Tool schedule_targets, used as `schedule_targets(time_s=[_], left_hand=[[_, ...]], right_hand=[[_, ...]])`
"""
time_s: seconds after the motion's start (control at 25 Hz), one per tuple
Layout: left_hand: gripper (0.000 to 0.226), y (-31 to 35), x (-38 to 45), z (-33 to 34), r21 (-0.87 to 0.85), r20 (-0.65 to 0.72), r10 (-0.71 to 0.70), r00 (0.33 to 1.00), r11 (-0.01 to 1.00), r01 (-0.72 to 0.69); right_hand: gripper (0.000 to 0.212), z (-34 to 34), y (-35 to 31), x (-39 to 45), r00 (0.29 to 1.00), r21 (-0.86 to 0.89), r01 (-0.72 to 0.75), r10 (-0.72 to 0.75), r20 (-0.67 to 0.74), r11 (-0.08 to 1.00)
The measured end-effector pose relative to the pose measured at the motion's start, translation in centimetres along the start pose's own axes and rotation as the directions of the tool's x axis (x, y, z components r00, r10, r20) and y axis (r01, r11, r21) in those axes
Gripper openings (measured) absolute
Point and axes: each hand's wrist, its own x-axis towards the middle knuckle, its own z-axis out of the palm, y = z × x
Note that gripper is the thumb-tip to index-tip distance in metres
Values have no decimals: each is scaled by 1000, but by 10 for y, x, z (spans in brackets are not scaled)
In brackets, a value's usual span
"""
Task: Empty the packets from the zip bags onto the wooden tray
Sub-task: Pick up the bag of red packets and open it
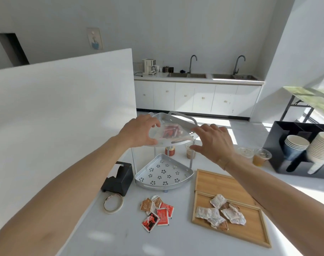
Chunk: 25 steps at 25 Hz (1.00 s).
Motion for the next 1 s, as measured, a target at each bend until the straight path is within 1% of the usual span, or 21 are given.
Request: schedule_targets(time_s=[0.08,0.2,0.28,0.36,0.44,0.52,0.6,0.72,0.8,0.88,1.0], left_hand=[[33,4,6,0,54,8,24,1000,998,-25],[13,7,7,1,68,-14,29,999,997,-28],[11,6,6,0,83,-31,22,999,996,-19],[10,6,6,-4,70,-39,4,999,998,-1],[8,6,8,-10,11,-89,-25,996,1000,26],[9,7,11,-17,-91,-172,-78,982,994,63],[9,10,16,-24,-228,-235,-135,963,970,80],[6,20,25,-33,-399,-298,-201,933,914,70],[5,30,30,-39,-463,-353,-224,908,886,39],[4,42,34,-44,-500,-398,-230,888,866,0],[6,63,37,-50,-575,-415,-227,881,816,-60]], right_hand=[[47,-1,-5,7,999,18,15,-15,28,1000],[25,3,-9,15,999,29,11,-12,34,1000],[20,6,-8,18,1000,28,-10,10,27,1000],[21,6,-7,22,998,62,-56,56,0,996],[20,2,-4,28,993,159,-104,112,-40,982],[16,-7,-1,33,983,284,-130,161,-90,950],[13,-19,3,37,965,425,-159,232,-126,891],[10,-35,11,44,941,602,-200,323,-102,773],[9,-43,18,46,933,674,-192,345,-99,714],[6,-50,26,44,923,709,-176,365,-122,683],[5,-63,42,34,910,758,-152,390,-144,634]])
